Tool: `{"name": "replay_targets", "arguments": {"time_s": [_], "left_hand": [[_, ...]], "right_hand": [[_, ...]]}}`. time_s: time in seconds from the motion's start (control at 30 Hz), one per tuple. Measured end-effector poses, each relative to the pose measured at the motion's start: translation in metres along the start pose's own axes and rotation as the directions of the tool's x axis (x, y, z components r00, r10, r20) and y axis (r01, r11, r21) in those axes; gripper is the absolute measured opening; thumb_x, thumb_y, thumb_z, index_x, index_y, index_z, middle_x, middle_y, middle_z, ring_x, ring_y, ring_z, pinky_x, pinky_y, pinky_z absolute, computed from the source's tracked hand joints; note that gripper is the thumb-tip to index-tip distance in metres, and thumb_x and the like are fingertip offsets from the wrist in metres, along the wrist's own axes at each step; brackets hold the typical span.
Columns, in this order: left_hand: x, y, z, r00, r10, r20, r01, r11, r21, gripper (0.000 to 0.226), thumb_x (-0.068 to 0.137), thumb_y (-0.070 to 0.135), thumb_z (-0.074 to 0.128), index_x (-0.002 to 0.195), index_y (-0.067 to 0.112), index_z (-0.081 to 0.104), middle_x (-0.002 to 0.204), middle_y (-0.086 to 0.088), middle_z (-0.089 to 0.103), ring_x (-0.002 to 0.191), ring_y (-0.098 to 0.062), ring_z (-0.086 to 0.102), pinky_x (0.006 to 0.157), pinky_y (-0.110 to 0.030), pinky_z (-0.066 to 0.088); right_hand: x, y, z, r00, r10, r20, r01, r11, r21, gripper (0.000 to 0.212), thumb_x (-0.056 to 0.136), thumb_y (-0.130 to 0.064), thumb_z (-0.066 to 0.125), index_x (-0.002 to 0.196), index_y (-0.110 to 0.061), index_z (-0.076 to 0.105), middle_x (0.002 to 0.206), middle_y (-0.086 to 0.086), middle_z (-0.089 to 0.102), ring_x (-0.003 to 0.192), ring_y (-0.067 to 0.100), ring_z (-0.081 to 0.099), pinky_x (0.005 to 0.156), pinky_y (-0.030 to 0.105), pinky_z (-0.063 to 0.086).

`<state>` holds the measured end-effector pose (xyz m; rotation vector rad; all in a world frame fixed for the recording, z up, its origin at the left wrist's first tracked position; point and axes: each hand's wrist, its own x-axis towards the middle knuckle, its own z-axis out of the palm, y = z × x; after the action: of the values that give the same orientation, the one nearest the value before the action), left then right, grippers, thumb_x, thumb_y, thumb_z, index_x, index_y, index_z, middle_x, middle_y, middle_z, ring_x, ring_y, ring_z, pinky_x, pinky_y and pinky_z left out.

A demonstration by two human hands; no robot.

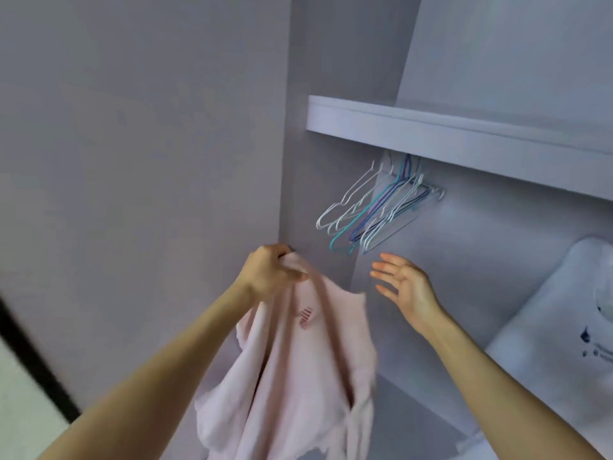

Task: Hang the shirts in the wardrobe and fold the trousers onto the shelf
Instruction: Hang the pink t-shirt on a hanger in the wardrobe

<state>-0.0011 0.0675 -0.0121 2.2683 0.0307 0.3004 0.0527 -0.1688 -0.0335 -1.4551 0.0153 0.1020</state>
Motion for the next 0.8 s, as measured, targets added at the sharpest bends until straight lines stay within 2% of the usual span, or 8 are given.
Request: {"name": "replay_targets", "arguments": {"time_s": [0.13, 0.23, 0.3, 0.43, 0.53, 0.6, 0.67, 0.8], "left_hand": [[0.03, 0.009, 0.019, 0.999, -0.046, 0.021, 0.043, 0.993, 0.111, 0.027, 0.072, 0.016, 0.074, 0.097, 0.013, 0.064, 0.097, -0.004, 0.068, 0.094, -0.026, 0.059, 0.079, -0.03, 0.048], [0.045, 0.009, 0.025, 0.997, -0.072, 0.033, 0.066, 0.986, 0.156, 0.029, 0.074, 0.013, 0.07, 0.103, 0.013, 0.064, 0.101, -0.004, 0.067, 0.098, -0.026, 0.059, 0.083, -0.031, 0.047], [0.051, 0.008, 0.025, 0.993, -0.108, 0.056, 0.099, 0.984, 0.145, 0.028, 0.074, 0.01, 0.067, 0.102, 0.014, 0.065, 0.102, -0.004, 0.067, 0.099, -0.024, 0.059, 0.084, -0.03, 0.048], [0.06, 0.01, 0.029, 0.98, -0.186, 0.066, 0.178, 0.977, 0.119, 0.022, 0.075, 0.014, 0.062, 0.097, 0.013, 0.064, 0.097, -0.005, 0.065, 0.098, -0.026, 0.059, 0.081, -0.028, 0.046], [0.064, 0.015, 0.034, 0.981, -0.183, 0.067, 0.178, 0.981, 0.081, 0.032, 0.071, 0.025, 0.059, 0.099, 0.011, 0.066, 0.102, -0.006, 0.067, 0.1, -0.025, 0.059, 0.087, -0.031, 0.047], [0.067, 0.017, 0.039, 0.988, -0.147, 0.056, 0.141, 0.985, 0.096, 0.012, 0.081, 0.016, 0.059, 0.09, 0.014, 0.066, 0.097, -0.005, 0.068, 0.097, -0.025, 0.059, 0.085, -0.031, 0.046], [0.069, 0.02, 0.044, 0.994, -0.089, 0.06, 0.081, 0.99, 0.116, 0.01, 0.084, 0.011, 0.057, 0.08, 0.018, 0.063, 0.088, -0.005, 0.066, 0.092, -0.027, 0.06, 0.082, -0.031, 0.045], [0.069, 0.02, 0.05, 0.995, 0.04, 0.092, -0.061, 0.969, 0.238, 0.009, 0.088, 0.013, 0.055, 0.084, 0.016, 0.063, 0.08, 0.002, 0.059, 0.088, -0.03, 0.056, 0.079, -0.031, 0.043]], "right_hand": [[0.072, -0.01, -0.006, 0.976, 0.018, -0.219, -0.031, 0.998, -0.059, 0.029, 0.092, -0.001, 0.043, 0.12, 0.001, 0.052, 0.106, 0.017, 0.059, 0.096, 0.028, 0.056, 0.081, 0.035, 0.046], [0.126, -0.019, -0.005, 0.96, -0.036, -0.276, -0.004, 0.99, -0.144, 0.035, 0.096, -0.011, 0.045, 0.127, 0.004, 0.046, 0.121, 0.023, 0.053, 0.109, 0.036, 0.053, 0.092, 0.043, 0.046], [0.154, -0.022, -0.004, 0.952, -0.05, -0.301, 0.005, 0.989, -0.15, 0.042, 0.097, -0.019, 0.047, 0.133, 0.0, 0.04, 0.13, 0.019, 0.049, 0.112, 0.03, 0.051, 0.1, 0.046, 0.041], [0.187, -0.018, -0.004, 0.929, -0.104, -0.354, 0.021, 0.973, -0.23, 0.031, 0.094, -0.018, 0.048, 0.113, 0.005, 0.056, 0.102, 0.015, 0.059, 0.092, 0.028, 0.055, 0.076, 0.036, 0.046], [0.188, -0.014, -0.006, 0.901, -0.187, -0.392, 0.06, 0.948, -0.313, 0.018, 0.092, -0.013, 0.051, 0.096, 0.0, 0.062, 0.105, 0.023, 0.065, 0.093, 0.032, 0.059, 0.082, 0.039, 0.047], [0.181, -0.015, -0.008, 0.873, -0.249, -0.42, 0.118, 0.942, -0.313, 0.015, 0.091, -0.01, 0.054, 0.094, 0.002, 0.062, 0.104, 0.022, 0.065, 0.093, 0.033, 0.058, 0.076, 0.032, 0.042], [0.174, -0.018, -0.011, 0.841, -0.31, -0.443, 0.172, 0.93, -0.324, 0.014, 0.091, -0.006, 0.052, 0.091, 0.004, 0.061, 0.101, 0.023, 0.064, 0.084, 0.027, 0.052, 0.067, 0.025, 0.034], [0.165, -0.032, -0.022, 0.791, -0.411, -0.454, 0.247, 0.892, -0.378, 0.013, 0.089, 0.001, 0.045, 0.083, -0.001, 0.056, 0.093, 0.02, 0.06, 0.083, 0.022, 0.048, 0.071, 0.029, 0.038]]}}
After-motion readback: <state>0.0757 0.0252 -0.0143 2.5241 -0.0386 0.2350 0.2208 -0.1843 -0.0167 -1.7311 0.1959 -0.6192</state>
